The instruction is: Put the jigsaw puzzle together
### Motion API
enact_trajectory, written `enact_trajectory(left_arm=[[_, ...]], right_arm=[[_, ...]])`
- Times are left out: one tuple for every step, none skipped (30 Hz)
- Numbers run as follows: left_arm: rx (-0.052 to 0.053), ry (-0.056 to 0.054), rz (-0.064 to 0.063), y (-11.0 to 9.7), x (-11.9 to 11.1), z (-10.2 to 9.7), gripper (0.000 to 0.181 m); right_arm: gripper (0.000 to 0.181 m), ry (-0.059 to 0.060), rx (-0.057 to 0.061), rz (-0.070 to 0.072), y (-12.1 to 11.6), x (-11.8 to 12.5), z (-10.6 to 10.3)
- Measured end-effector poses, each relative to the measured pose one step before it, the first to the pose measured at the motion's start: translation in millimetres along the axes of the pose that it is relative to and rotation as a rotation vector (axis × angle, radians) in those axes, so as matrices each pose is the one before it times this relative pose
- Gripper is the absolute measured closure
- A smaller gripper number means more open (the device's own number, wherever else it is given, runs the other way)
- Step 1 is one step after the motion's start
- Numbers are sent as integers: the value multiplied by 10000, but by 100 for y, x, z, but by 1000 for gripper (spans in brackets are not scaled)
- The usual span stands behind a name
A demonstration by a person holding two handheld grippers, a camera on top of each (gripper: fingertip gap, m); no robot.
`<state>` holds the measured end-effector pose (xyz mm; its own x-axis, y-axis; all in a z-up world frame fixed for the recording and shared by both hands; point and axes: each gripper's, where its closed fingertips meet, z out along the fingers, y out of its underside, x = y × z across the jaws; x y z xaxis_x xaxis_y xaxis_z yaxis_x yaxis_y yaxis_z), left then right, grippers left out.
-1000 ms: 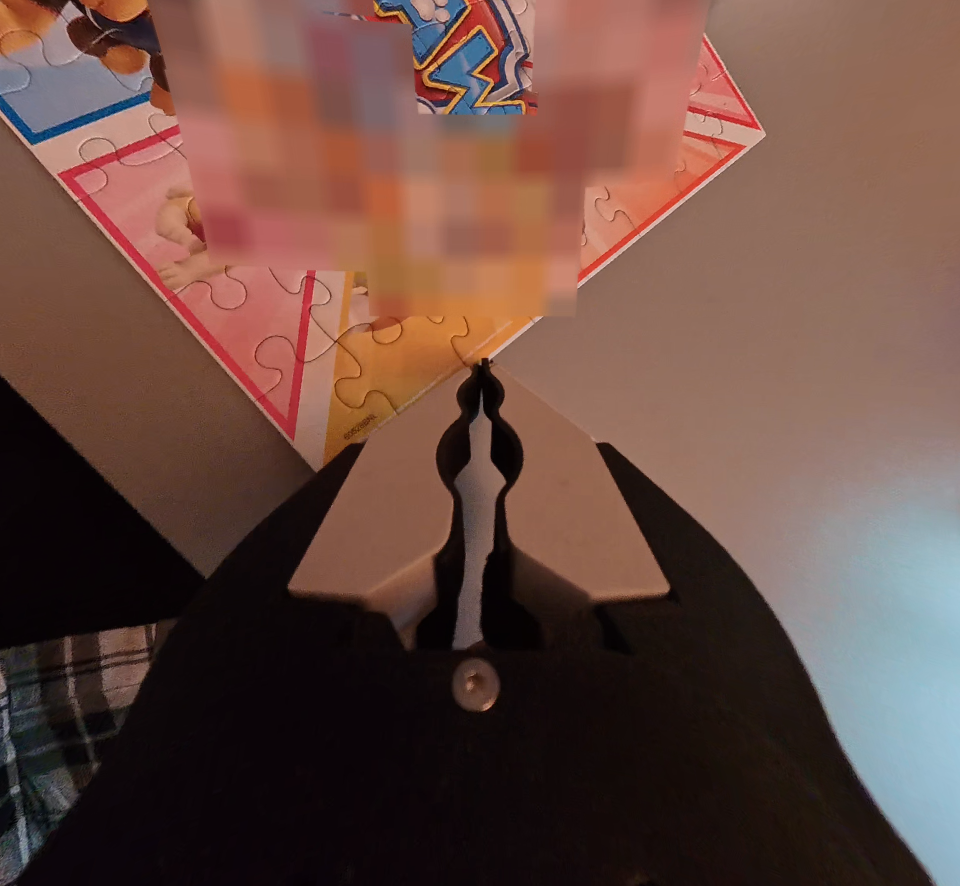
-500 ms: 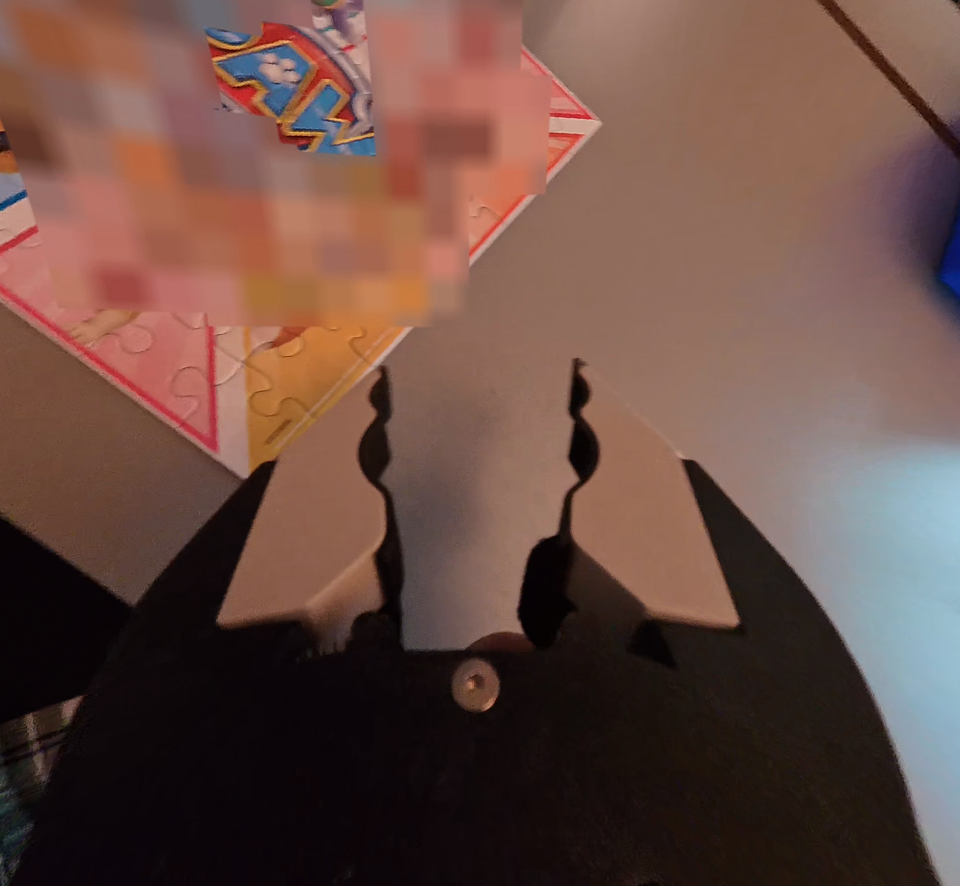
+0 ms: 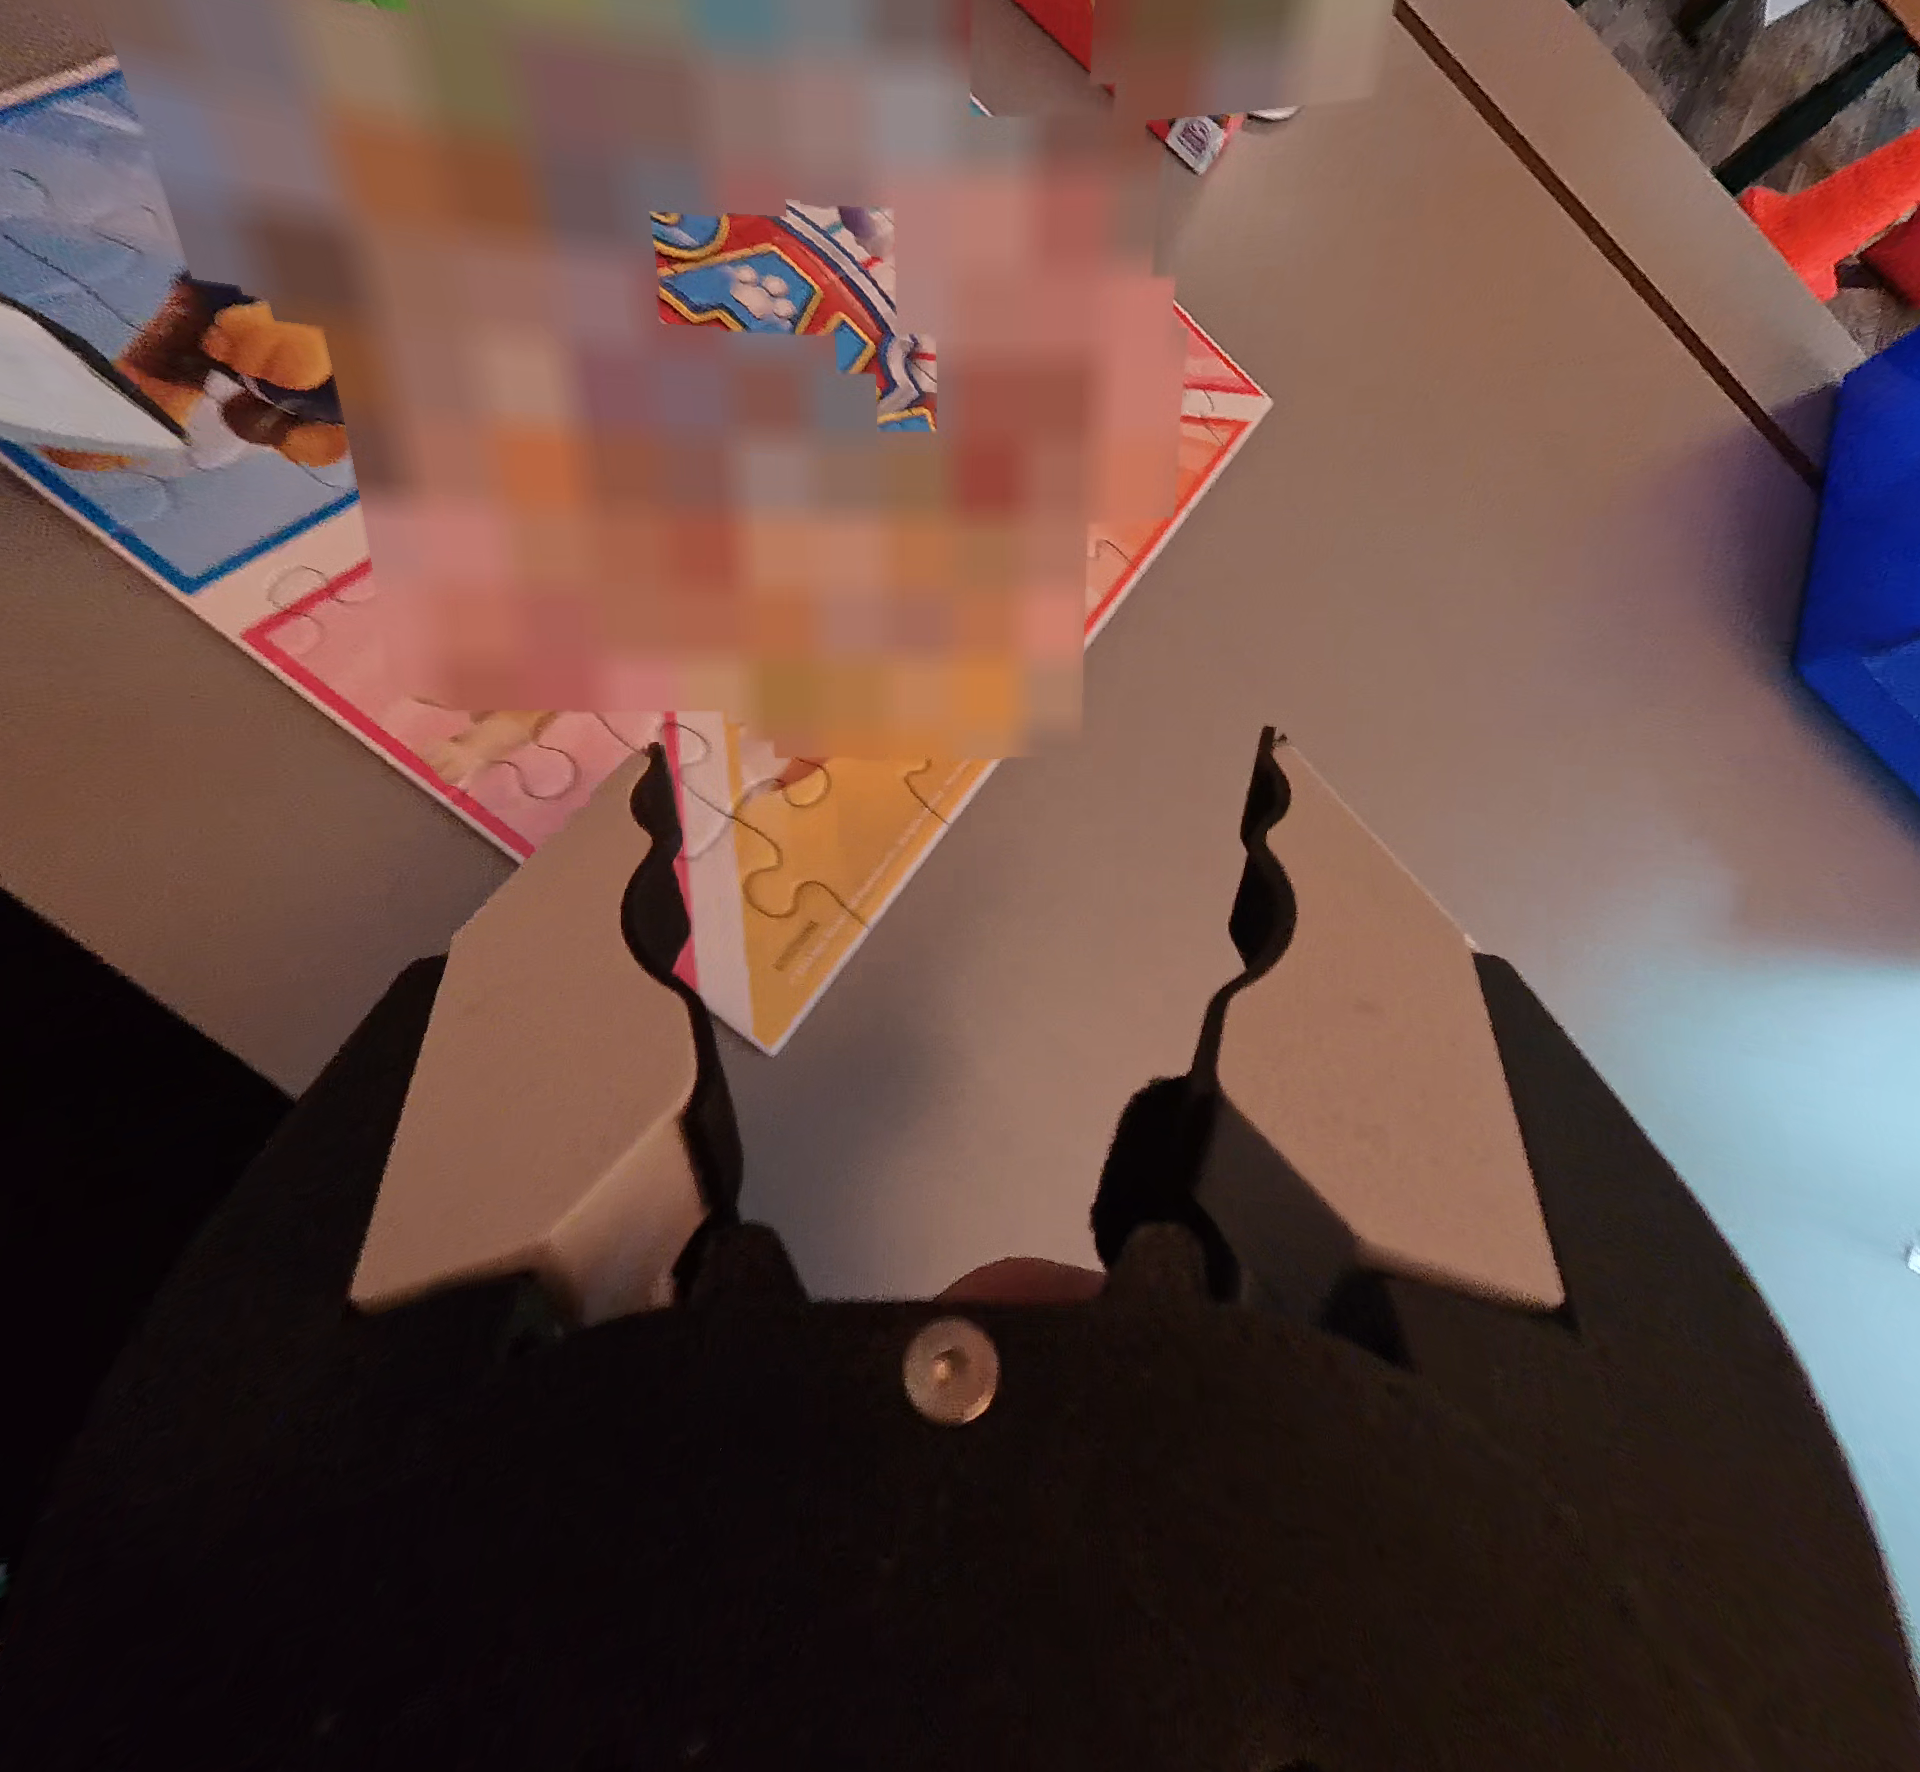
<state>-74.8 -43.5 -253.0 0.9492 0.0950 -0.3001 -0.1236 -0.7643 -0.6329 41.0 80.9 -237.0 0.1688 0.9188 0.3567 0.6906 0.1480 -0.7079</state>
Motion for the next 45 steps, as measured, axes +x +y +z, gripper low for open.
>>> enact_trajectory(left_arm=[[-24,-123,42,63,40,-174,80],[56,-27,-13,-52,164,-195,81],[78,41,-5,-64,269,-206,85],[42,-14,20,-4,179,-157,89],[29,-60,10,11,85,-148,89],[59,-21,16,-25,138,-151,94],[39,11,17,-8,187,-116,100],[15,-79,-2,2,76,-53,102],[29,-97,-20,-32,55,-29,101],[76,-31,-17,-113,162,-64,104],[96,-35,-37,-154,159,-78,108],[44,-58,-43,-108,116,-51,110],[-1,-76,5,-56,86,-27,111],[-5,-19,37,-57,136,-20,114],[33,1,-3,-91,111,-17,120],[27,16,-18,-65,72,-18,126],[10,14,-12,-11,14,-3,134],[1,8,-29,-8,-26,-9,140],[29,94,-8,-39,73,-40,151],[42,160,31,-44,190,-42,166],[36,-62,-64,-82,-177,-14,170],[85,-169,-94,-159,-345,2,170],[101,-77,-66,-208,-219,19,167],[65,-90,-73,-162,-244,52,159],[29,-106,-42,-121,-261,73,155],[17,-82,-55,-103,-216,96,147],[7,-57,-92,-71,-198,108,138],[0,-33,-56,-41,-142,54,135],[8,-66,-23,-43,-177,31,133],[29,-44,-38,-59,-146,20,130],[38,-6,-65,-50,-98,13,127],[-6,7,-29,26,-83,34,126],[-25,-20,-10,52,-187,50,121],[-5,-31,-76,27,-293,99,102],[-146,69,-99,253,-223,202,79],[-221,97,-71,334,-254,218,60],[-149,127,-23,224,-345,137,46],[-71,187,-63,136,-367,61,39],[-38,275,-203,124,-366,19,35],[-45,127,-250,127,-718,-29,36],[-54,-201,-81,119,-1260,-1,37],[-4,-258,4,52,-1391,80,42],[-58,-117,-132,127,-1227,151,45],[-165,-10,-126,188,-1009,152,47],[-74,-67,-49,-6,-1029,143,47]], right_arm=[[75,-51,58,-15,-291,-370,-111],[74,-41,72,-45,-305,-378,-131],[75,-55,93,-62,-342,-448,-145],[77,-34,100,-61,-332,-443,-145],[78,-46,68,-70,-288,-458,-121],[80,-85,56,-92,-271,-529,-100],[86,-89,86,-76,-299,-506,-106],[90,-50,103,-27,-327,-403,-75],[92,-59,63,2,-272,-366,-22],[93,-78,27,30,-229,-377,21],[97,10,43,56,-235,-218,15],[102,35,71,53,-259,-192,-7],[108,-121,66,58,-239,-412,-27],[123,-260,57,53,-228,-614,-37],[145,-171,83,42,-231,-470,-45],[153,6,72,48,-201,-204,-33],[158,51,3,55,-96,-114,31],[162,58,-16,39,-48,-43,51],[166,20,-12,2,-36,-42,45],[171,-32,6,22,-39,-52,33],[174,-52,1,54,-17,-25,49],[178,-16,-21,17,13,24,55],[179,26,-17,-17,5,69,41],[180,25,22,-2,-50,89,32],[179,-15,22,11,-56,36,30],[178,-24,-26,19,21,34,44],[177,8,-29,18,30,95,60],[176,47,-8,12,15,166,61],[175,47,-6,8,18,168,55],[173,23,-29,18,55,142,58],[172,12,-29,20,57,120,35],[172,12,1,21,18,143,11],[169,5,5,45,29,202,0],[163,15,-18,72,66,323,20],[146,61,-61,104,117,514,21],[133,59,-83,137,148,622,48],[123,1,-48,163,102,655,50],[113,-2,21,169,3,783,-10],[108,58,18,99,20,979,-56],[107,143,-35,40,104,1193,-60],[105,120,-1,71,84,1279,-39],[102,-43,18,155,122,1145,23],[100,-56,-95,254,316,1201,104],[97,5,-144,206,355,1308,183],[94,64,-138,107,380,1338,285]])
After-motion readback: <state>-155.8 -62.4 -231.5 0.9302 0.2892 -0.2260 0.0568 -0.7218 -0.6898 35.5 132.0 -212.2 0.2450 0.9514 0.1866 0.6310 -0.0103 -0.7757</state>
